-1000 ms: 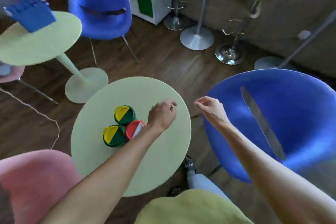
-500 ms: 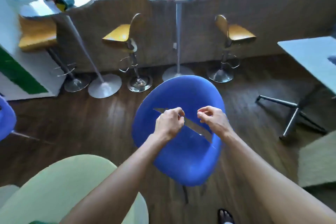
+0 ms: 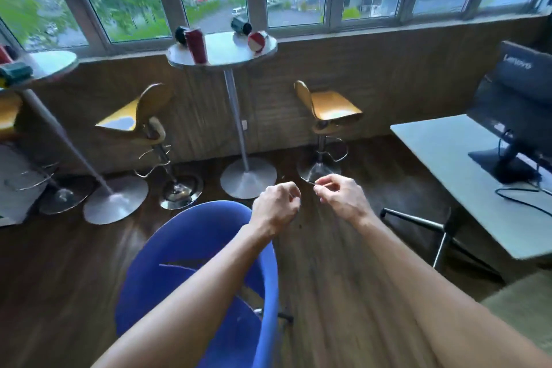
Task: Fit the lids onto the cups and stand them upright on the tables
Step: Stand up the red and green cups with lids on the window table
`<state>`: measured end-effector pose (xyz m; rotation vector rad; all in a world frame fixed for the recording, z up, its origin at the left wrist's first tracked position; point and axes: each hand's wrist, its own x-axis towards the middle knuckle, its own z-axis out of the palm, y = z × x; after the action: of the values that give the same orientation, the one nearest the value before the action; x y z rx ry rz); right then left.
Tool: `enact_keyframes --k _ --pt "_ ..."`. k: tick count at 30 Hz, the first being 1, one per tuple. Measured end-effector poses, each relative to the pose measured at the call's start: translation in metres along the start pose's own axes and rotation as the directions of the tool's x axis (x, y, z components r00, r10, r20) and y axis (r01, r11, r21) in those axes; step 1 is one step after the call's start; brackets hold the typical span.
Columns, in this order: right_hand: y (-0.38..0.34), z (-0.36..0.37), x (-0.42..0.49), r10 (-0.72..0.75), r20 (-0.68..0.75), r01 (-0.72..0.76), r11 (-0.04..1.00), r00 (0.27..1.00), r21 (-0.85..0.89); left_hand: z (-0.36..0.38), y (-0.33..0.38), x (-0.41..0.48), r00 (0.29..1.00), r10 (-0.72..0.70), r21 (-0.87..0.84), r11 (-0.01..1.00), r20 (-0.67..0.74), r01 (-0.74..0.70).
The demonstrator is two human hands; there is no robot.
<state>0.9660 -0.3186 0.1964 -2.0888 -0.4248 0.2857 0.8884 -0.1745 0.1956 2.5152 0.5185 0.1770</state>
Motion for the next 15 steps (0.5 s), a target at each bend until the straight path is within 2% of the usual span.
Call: enact_keyframes --k 6,15 --pt "-0.011 -0.038 0.145 -0.080 0.047 0.080 0.997 0.996 0.000 -0.015 0.030 0.138 0.991 -0.025 0.034 0.999 -0.128 0.030" --pt "-0.081 -0.036 0.404 -0.245 0.105 0.246 0.969 0.964 0.007 -0.071 0.028 0.375 0.954 -0.054 0.010 0.998 -0.295 0.060"
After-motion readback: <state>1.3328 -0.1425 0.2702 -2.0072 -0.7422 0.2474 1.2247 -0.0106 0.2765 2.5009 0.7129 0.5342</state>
